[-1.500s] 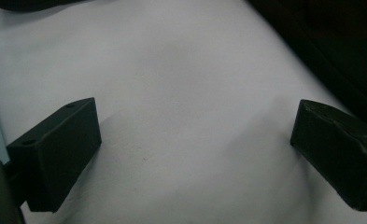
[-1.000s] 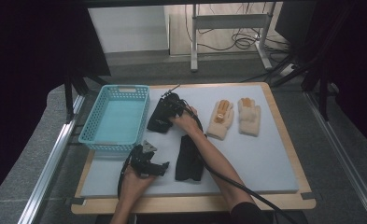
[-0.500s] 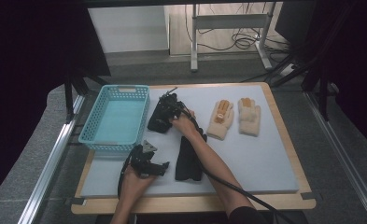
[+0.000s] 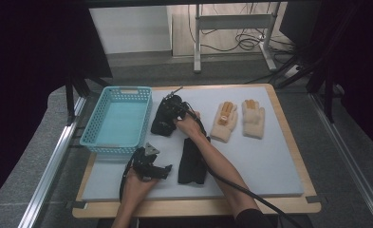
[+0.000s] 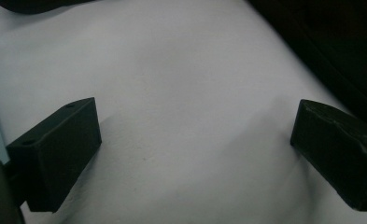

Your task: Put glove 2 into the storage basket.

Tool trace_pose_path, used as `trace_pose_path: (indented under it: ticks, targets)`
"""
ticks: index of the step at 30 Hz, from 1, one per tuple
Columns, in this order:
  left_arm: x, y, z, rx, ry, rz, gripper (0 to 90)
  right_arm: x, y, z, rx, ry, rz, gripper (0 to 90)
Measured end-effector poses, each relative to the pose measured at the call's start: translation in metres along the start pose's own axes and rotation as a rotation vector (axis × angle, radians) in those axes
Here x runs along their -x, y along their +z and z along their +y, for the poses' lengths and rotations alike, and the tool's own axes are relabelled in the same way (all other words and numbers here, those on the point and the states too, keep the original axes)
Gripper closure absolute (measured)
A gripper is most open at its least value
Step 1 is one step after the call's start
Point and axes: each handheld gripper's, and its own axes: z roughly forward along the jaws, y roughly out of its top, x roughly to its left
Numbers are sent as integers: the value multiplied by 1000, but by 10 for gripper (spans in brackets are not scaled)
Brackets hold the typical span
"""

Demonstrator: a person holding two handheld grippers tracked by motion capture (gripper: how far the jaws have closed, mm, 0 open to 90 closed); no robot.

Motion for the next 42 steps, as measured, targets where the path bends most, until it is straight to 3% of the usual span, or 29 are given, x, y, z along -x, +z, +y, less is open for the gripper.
trace_pose_path:
  ticks: [9,20,23,26,27,29,31,38,42]
  targets:
    - [0,0,0,-1,1,0,23,-3,-44,5,71,-34,35,859]
    - [0,0,0,-1,2,1,23,-8,-106,-2,100,-82,61,858]
    - [0,0,0,-1,1,0,22,-12,-134,-18,105,-76,64,858]
    - [0,0,0,-3,1,0,22,-16,-147,-29,101,-68,60,857]
    - [0,0,0,-2,1,0,21,-21,-161,-43,90,-55,62,857]
    - [0,0,0,-1,0,0,22,-23,-165,-48,90,-55,62,857]
    - [0,0,0,2,-5,-1,21,-33,-180,-67,74,-53,48,856]
    - [0,0,0,1,-7,-1,21,-52,-198,-103,54,-36,44,854]
    - [0,0,0,1,-6,-1,22,-59,-193,-119,16,-34,40,852]
